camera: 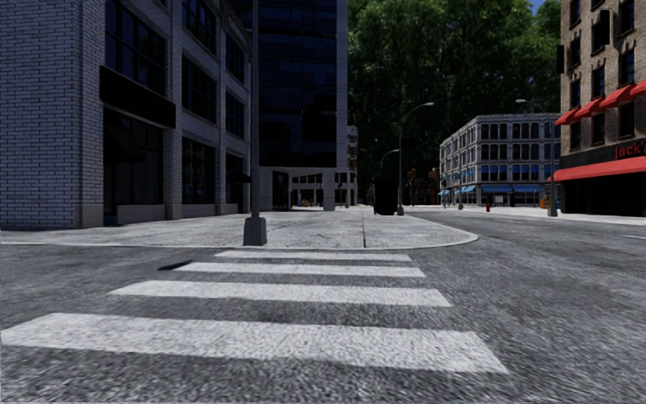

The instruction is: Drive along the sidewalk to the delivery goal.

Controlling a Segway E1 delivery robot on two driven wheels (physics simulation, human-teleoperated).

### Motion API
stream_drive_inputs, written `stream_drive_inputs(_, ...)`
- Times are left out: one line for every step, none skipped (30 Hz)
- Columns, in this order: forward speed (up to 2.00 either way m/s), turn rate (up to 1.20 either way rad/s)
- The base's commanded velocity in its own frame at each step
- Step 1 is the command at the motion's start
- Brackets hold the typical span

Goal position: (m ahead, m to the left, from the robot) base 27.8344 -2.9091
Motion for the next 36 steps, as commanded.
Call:
stream_drive_inputs(2.0,-0.21)
stream_drive_inputs(2.0,-0.21)
stream_drive_inputs(2.0,-0.21)
stream_drive_inputs(2.0,-0.21)
stream_drive_inputs(2.0,-0.21)
stream_drive_inputs(2.0,-0.21)
stream_drive_inputs(2.0,-0.21)
stream_drive_inputs(2.0,-0.21)
stream_drive_inputs(2.0,-0.21)
stream_drive_inputs(2.0,-0.21)
stream_drive_inputs(2.0,-0.21)
stream_drive_inputs(2.0,-0.21)
stream_drive_inputs(2.0,-0.21)
stream_drive_inputs(2.0,-0.21)
stream_drive_inputs(2.0,-0.21)
stream_drive_inputs(2.0,-0.21)
stream_drive_inputs(2.0,-0.22)
stream_drive_inputs(2.0,-0.22)
stream_drive_inputs(2.0,-0.23)
stream_drive_inputs(2.0,-0.23)
stream_drive_inputs(2.0,-0.25)
stream_drive_inputs(2.0,-0.26)
stream_drive_inputs(2.0,-0.26)
stream_drive_inputs(2.0,-0.26)
stream_drive_inputs(2.0,-0.27)
stream_drive_inputs(2.0,-0.28)
stream_drive_inputs(2.0,-0.3)
stream_drive_inputs(2.0,-0.32)
stream_drive_inputs(2.0,-0.33)
stream_drive_inputs(2.0,-0.34)
stream_drive_inputs(2.0,-0.34)
stream_drive_inputs(2.0,-0.35)
stream_drive_inputs(2.0,-0.35)
stream_drive_inputs(2.0,-0.35)
stream_drive_inputs(2.0,-0.35)
stream_drive_inputs(2.0,-0.31)
